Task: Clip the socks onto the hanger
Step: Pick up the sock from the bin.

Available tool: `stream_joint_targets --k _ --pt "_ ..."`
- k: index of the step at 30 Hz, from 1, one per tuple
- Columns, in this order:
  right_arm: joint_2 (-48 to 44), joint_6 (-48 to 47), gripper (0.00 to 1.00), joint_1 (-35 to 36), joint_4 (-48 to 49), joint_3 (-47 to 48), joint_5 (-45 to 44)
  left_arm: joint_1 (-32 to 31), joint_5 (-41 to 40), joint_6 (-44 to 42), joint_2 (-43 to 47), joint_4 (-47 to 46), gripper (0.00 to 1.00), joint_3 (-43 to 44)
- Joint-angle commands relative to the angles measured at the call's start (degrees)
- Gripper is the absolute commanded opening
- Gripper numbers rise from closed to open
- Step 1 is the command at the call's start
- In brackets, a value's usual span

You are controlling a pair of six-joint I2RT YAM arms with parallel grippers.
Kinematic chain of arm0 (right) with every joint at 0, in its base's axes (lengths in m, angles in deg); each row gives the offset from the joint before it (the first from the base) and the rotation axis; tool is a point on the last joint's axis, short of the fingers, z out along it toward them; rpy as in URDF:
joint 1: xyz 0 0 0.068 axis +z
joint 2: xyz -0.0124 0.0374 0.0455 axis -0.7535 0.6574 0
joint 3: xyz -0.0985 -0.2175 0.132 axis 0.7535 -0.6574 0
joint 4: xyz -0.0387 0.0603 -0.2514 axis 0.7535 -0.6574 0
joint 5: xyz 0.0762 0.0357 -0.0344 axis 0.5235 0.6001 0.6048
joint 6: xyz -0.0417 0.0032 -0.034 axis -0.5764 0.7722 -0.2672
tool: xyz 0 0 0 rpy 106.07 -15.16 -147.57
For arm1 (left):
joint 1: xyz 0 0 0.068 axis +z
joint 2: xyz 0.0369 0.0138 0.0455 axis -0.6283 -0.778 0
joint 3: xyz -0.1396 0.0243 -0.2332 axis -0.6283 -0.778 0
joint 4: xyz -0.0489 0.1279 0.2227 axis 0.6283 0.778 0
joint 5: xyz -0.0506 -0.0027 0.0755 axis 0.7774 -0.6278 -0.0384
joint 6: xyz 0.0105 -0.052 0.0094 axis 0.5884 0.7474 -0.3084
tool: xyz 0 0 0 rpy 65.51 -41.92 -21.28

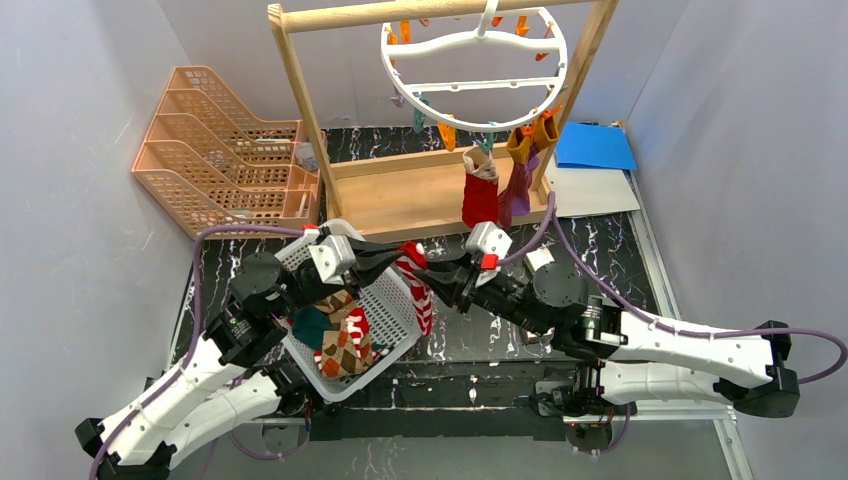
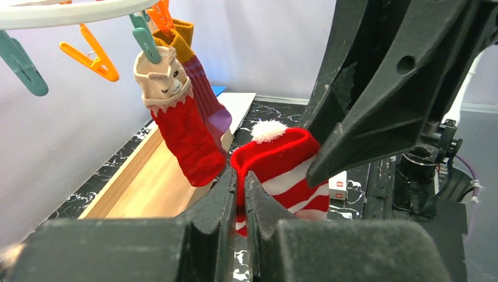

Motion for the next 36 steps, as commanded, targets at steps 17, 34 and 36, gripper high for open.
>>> stream_joint_targets --k 17,34,36 --pt "18.1 22.4 0.7 -0.4 -44.6 42.6 -10.4 -0.2 -0.1 -4.8 1.0 2.9 0.0 2.6" --pt "21.4 30.0 0.65 -12.4 -52.3 45.1 2.1 -0.2 -1.4 -5.5 2.2 3.7 0.0 2.4" --pt "21.7 29.8 0.64 -12.7 -52.2 45.1 3.7 -0.2 -1.4 -5.5 2.4 3.6 0.0 2.3"
